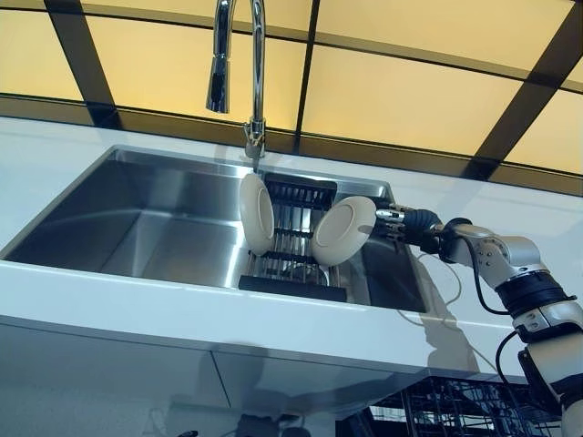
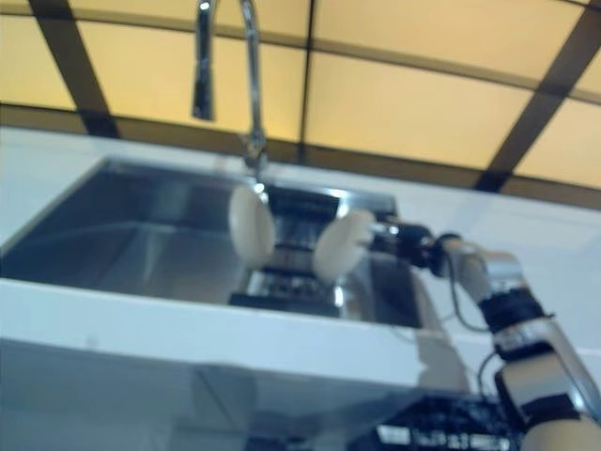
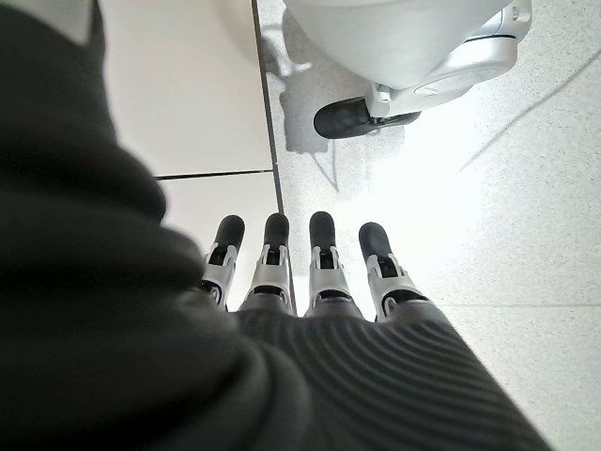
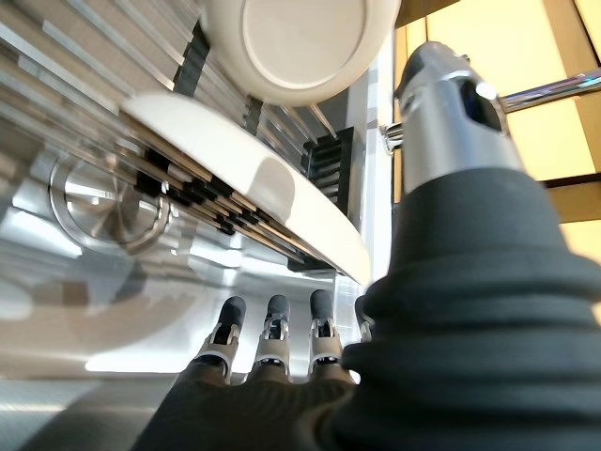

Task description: Take plates into dishwasher

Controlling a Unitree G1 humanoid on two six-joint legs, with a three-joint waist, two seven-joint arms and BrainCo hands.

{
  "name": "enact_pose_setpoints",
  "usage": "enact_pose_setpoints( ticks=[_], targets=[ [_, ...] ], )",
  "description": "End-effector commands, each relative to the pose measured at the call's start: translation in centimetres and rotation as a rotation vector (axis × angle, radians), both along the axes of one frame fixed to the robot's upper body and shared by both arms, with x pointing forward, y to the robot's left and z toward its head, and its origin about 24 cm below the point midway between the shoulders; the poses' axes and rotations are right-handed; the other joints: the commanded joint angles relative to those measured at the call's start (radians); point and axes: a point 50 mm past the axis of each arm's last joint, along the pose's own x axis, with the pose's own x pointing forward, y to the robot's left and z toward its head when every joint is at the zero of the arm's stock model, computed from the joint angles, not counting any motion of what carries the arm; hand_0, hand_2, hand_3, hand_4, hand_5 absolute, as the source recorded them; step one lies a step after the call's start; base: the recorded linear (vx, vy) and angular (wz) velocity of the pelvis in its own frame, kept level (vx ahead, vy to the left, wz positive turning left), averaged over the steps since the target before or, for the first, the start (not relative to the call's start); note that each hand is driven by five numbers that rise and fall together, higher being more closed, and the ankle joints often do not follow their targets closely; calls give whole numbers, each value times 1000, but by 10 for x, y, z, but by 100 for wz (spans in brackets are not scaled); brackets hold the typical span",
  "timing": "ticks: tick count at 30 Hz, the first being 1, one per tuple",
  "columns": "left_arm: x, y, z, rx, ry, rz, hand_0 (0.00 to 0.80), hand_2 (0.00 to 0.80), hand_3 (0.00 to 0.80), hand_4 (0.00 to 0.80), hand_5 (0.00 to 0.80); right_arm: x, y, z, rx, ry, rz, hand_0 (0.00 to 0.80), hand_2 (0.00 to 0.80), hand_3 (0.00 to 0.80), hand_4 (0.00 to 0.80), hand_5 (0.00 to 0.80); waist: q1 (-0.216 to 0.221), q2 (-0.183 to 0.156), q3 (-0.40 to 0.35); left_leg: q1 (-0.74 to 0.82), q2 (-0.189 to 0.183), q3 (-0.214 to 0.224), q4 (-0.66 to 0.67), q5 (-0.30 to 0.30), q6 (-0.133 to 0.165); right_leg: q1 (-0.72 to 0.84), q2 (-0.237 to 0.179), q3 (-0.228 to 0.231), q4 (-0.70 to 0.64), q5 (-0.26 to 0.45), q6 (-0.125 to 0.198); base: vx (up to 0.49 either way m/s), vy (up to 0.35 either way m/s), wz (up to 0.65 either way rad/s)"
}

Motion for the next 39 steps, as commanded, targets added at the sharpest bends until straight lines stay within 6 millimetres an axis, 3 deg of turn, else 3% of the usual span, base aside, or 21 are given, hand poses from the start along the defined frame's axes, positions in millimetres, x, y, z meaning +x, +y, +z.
enact_pose_setpoints(
  ticks=[1,15,39],
  targets=[
    [5,4,2,8,-13,7,0,0,0,0,0,5,-8,10,89,-36,-53,0,0,0,0,0,25,-1,-25,41,-11,44,-1,-109,20,-23,-32,18,-2,16,59,0,0,0],
    [4,4,1,2,-15,5,0,0,0,0,0,7,-14,11,69,-26,-54,0,0,0,0,0,30,-1,-22,42,-12,41,-1,-108,22,-23,-33,16,-2,20,62,0,0,0],
    [5,2,2,5,-31,27,0,0,0,0,0,15,5,30,-12,-38,-6,0,0,0,0,0,43,-13,-15,39,-16,31,-1,-105,25,-26,-32,12,-2,25,62,0,0,0]
  ],
)
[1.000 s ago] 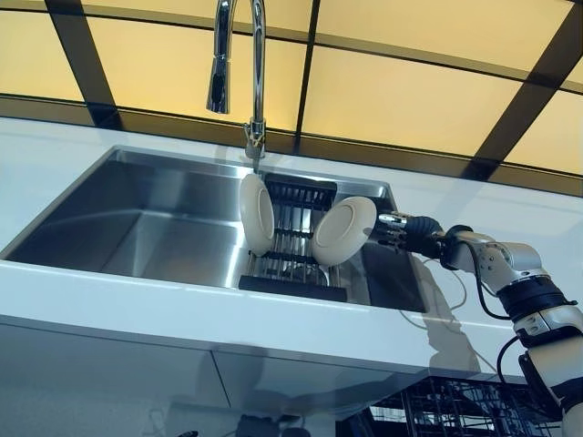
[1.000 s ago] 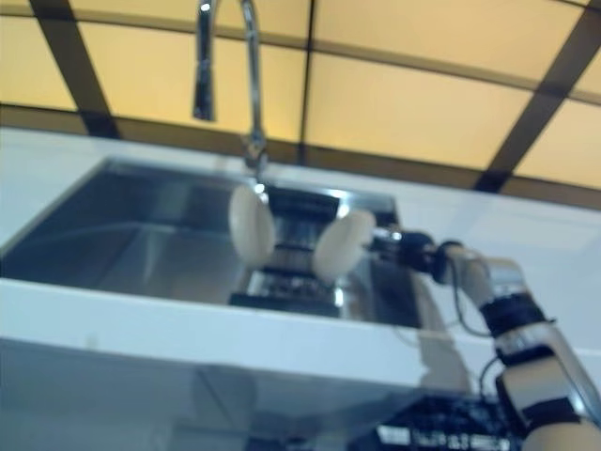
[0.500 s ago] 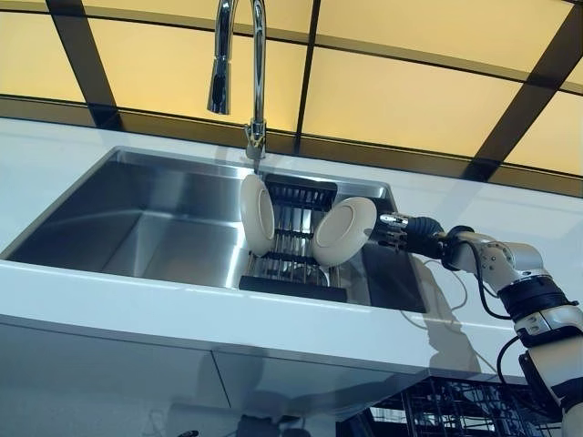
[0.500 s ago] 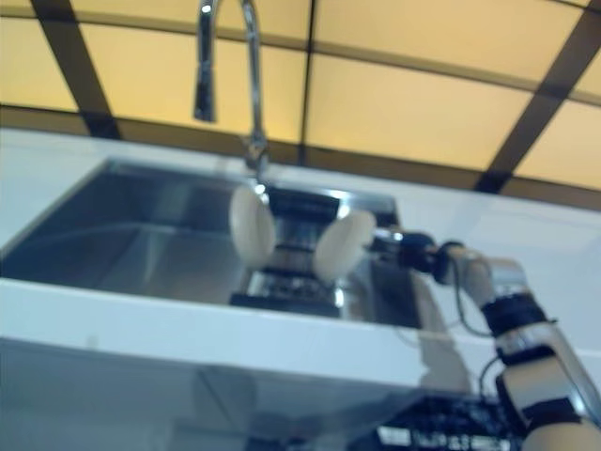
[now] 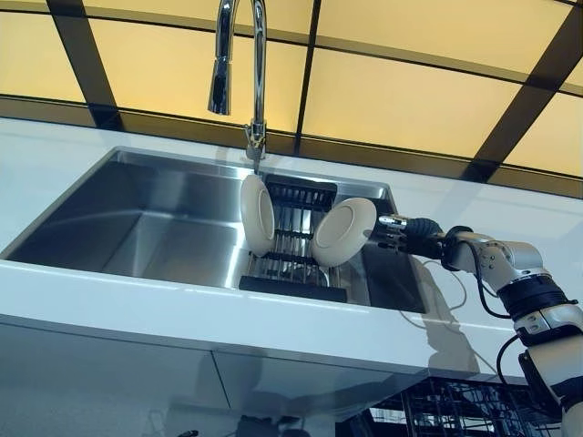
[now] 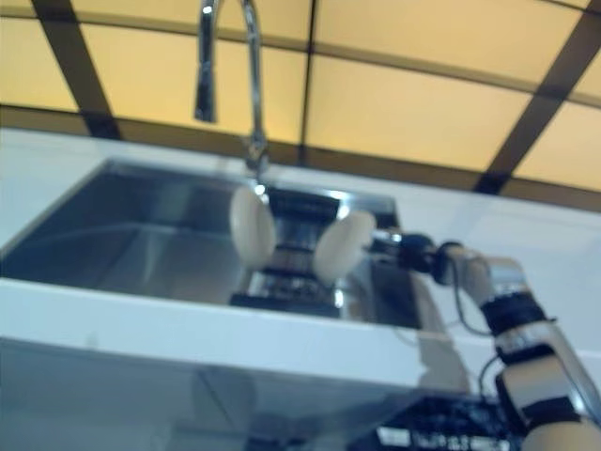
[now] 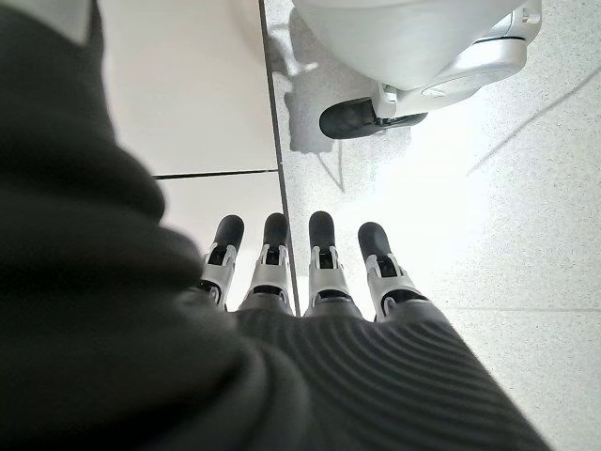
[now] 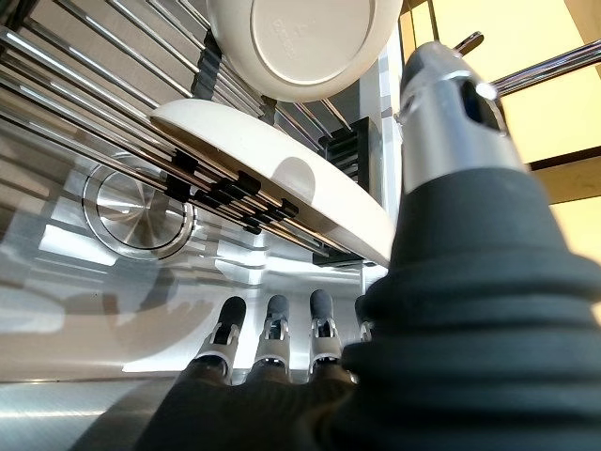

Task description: Take plates into dishwasher

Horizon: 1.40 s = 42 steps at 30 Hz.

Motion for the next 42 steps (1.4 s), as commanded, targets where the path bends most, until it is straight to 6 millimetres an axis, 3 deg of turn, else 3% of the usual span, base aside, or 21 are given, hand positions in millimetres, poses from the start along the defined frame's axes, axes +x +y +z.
enact_pose_setpoints(
  ticks=[1,20,42],
  targets=[
    [5,3,2,9,-21,21,0,0,0,0,0,16,10,38,-15,-102,11,0,0,0,0,0,41,-11,-9,37,-16,32,-1,-104,27,-28,-32,14,-2,25,62,0,0,0],
    [4,4,1,16,-16,47,0,0,0,0,0,23,21,61,-90,-118,38,0,0,0,0,0,50,-33,-15,37,-16,27,-1,-102,25,-24,-30,8,-2,25,61,0,0,0],
    [7,3,2,0,-33,72,0,0,0,0,0,25,24,49,-162,-27,65,0,0,0,0,0,64,-38,10,26,-18,16,-1,-98,28,-34,-30,4,-2,30,60,0,0,0]
  ],
)
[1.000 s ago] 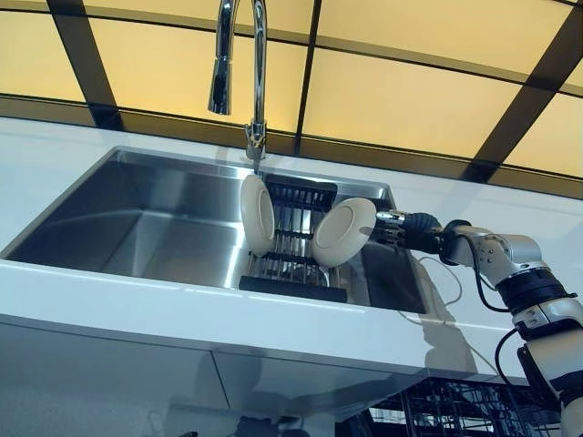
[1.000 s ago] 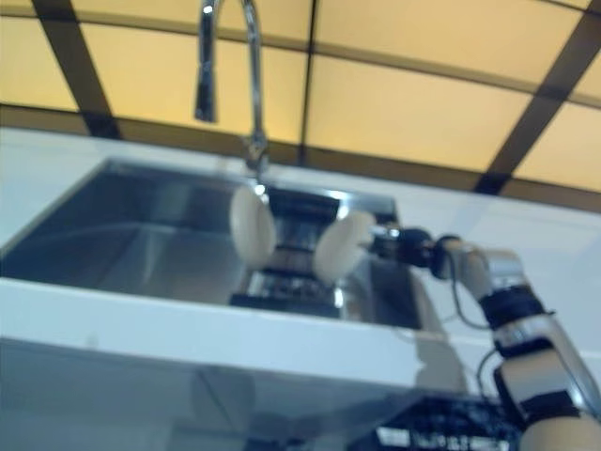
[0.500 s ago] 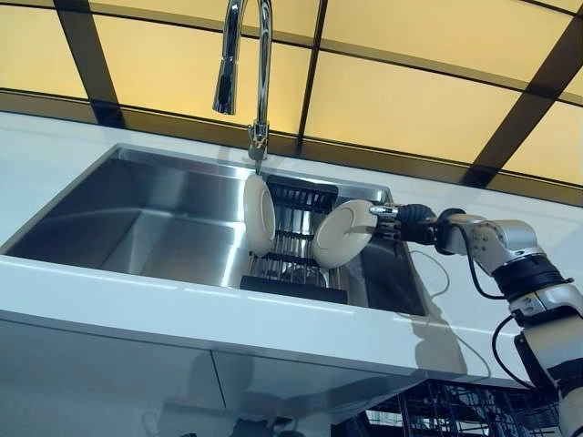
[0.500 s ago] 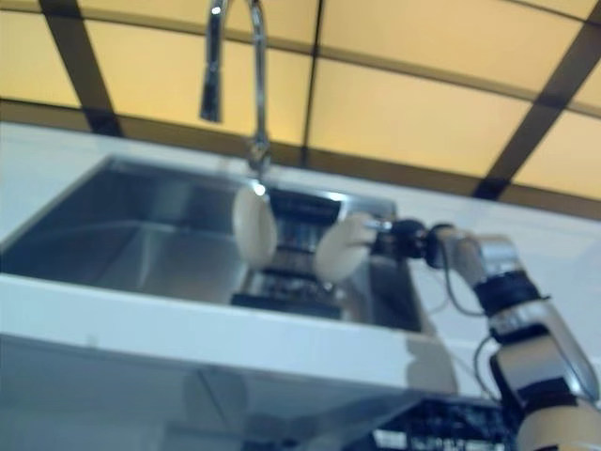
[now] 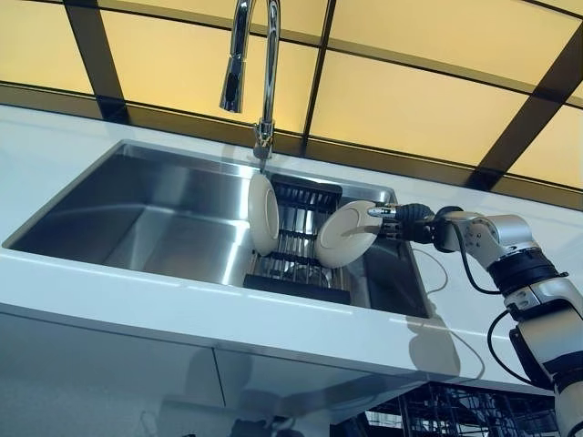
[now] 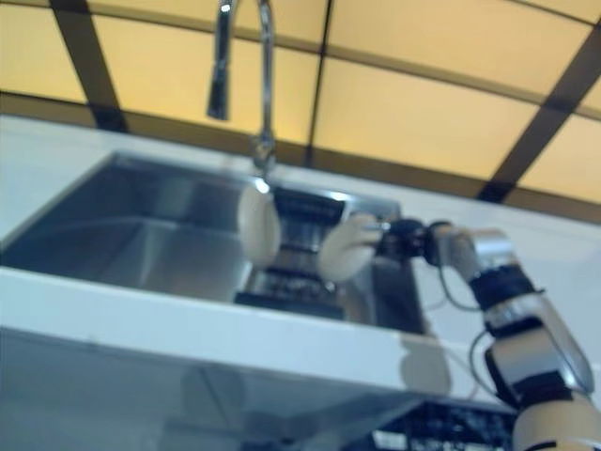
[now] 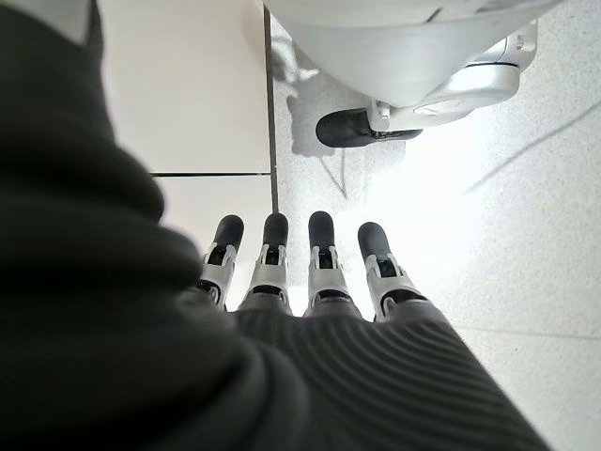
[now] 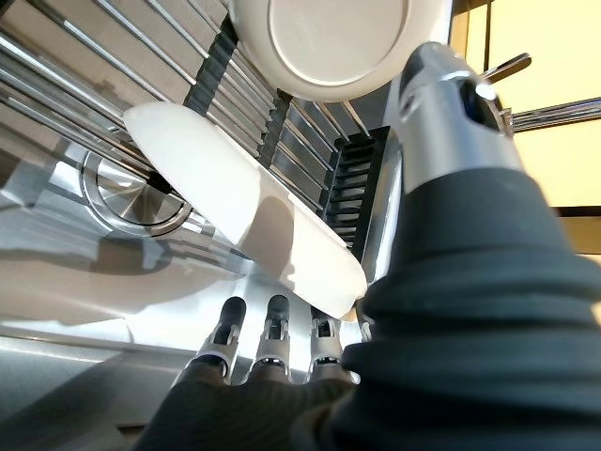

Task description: Take plates into dishwasher

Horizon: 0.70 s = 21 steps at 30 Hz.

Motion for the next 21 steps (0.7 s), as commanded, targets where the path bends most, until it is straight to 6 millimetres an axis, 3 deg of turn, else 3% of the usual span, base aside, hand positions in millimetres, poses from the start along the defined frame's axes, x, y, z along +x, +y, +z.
enact_pose_setpoints(
  ticks=[1,13,21],
  targets=[
    [14,1,3,7,-32,2,0,0,0,0,0,10,11,24,-15,-30,40,0,0,0,0,0,38,-2,11,33,-17,20,2,-98,28,-30,-30,11,-1,34,55,0,0,0],
    [18,3,5,6,-47,-5,0,0,0,0,0,10,12,16,12,-16,34,0,0,0,0,0,39,-3,24,25,-17,17,2,-97,29,-38,-28,14,-1,35,54,0,0,0],
    [19,2,5,7,-54,-11,0,0,0,0,0,12,10,22,16,-49,11,0,0,0,0,0,38,-2,27,27,-16,16,2,-97,28,-37,-27,16,-1,35,55,0,0,0]
  ],
)
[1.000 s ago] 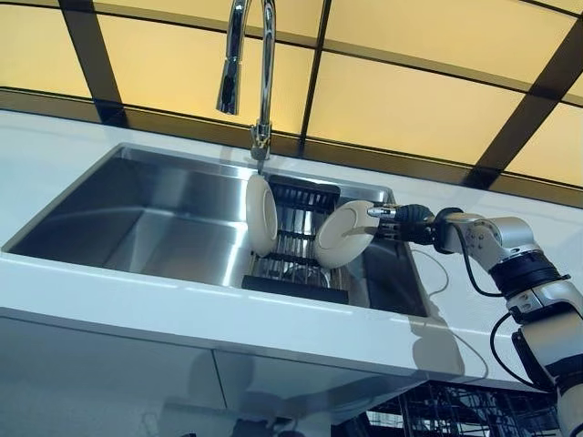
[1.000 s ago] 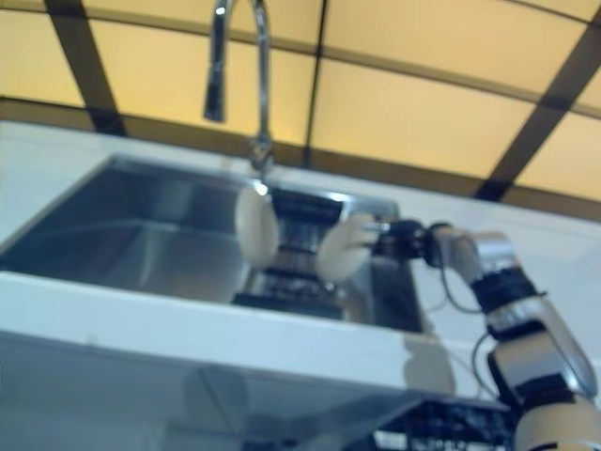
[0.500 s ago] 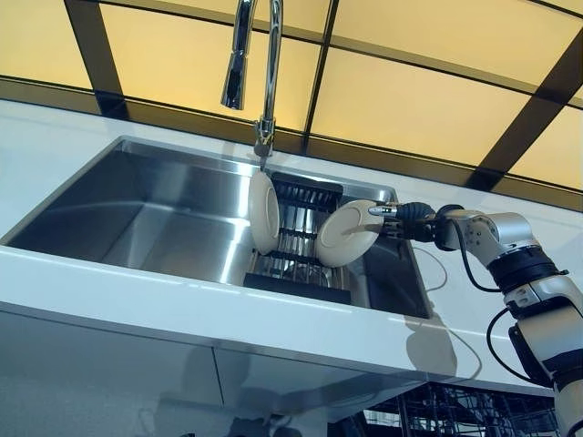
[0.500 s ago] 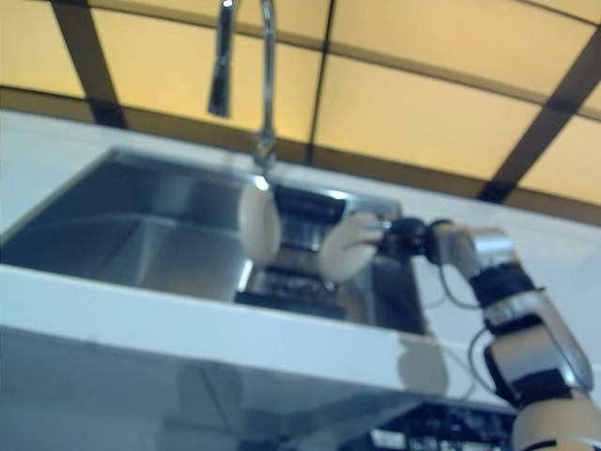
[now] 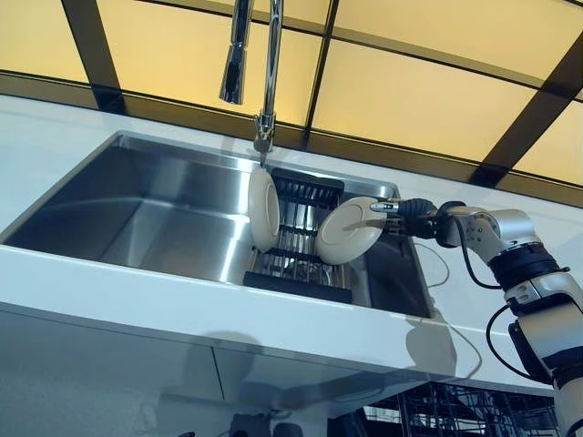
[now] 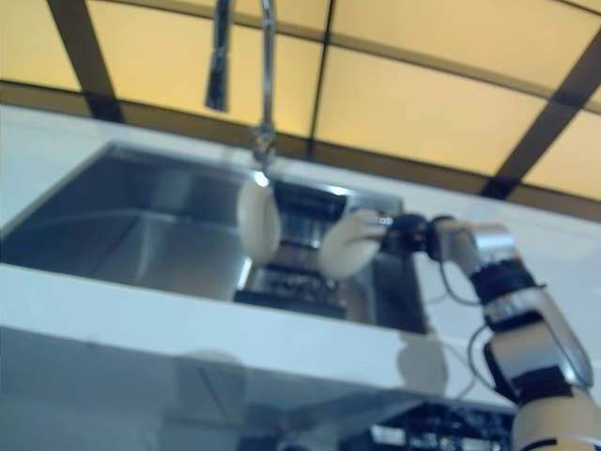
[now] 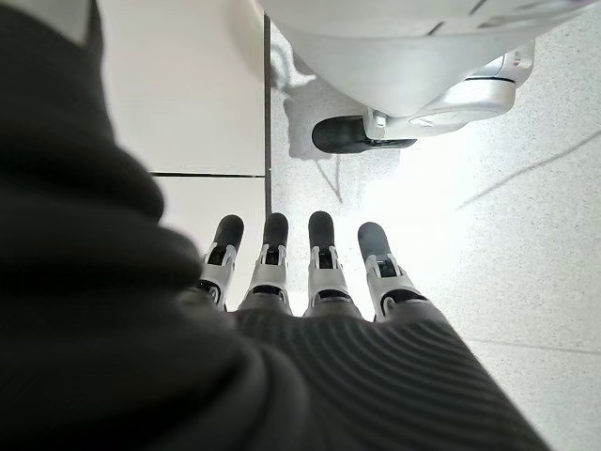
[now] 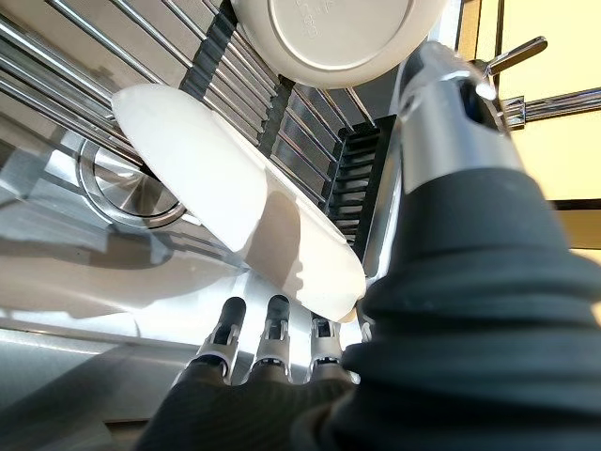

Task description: Take plates into dishwasher

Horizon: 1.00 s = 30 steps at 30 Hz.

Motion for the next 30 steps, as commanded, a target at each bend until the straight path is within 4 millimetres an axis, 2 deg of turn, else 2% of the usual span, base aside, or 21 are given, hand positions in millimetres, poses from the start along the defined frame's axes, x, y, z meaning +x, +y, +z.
enact_pose_setpoints(
  ticks=[1,6,14,24,30],
  targets=[
    [17,2,5,12,-45,-24,0,0,0,0,0,9,10,18,19,-32,16,0,0,0,0,0,38,-2,10,42,-16,19,-2,-97,28,-24,-27,18,-1,36,55,0,0,0],
    [18,4,5,15,-41,-26,0,0,0,0,0,9,1,28,-2,-46,-8,0,0,0,0,0,32,-5,2,45,-15,24,-2,-99,27,-23,-26,24,-1,38,56,0,0,0],
    [15,5,5,19,-31,-36,0,0,0,0,0,6,-16,31,-25,-44,-33,0,0,0,0,0,26,-9,-10,53,-12,33,-2,-102,27,-19,-22,34,-1,39,57,0,0,0],
    [15,6,5,22,-31,-35,0,0,0,0,0,5,-26,33,-36,-41,-61,0,0,0,0,0,23,-8,-12,56,-14,32,-2,-104,27,-17,-21,39,-1,39,57,0,0,0],
    [17,6,6,19,-37,-34,0,0,0,0,0,4,-25,28,-17,-17,-60,0,0,0,0,0,23,-6,-9,58,-13,32,-2,-105,28,-17,-21,43,-1,39,56,0,0,0]
  ],
)
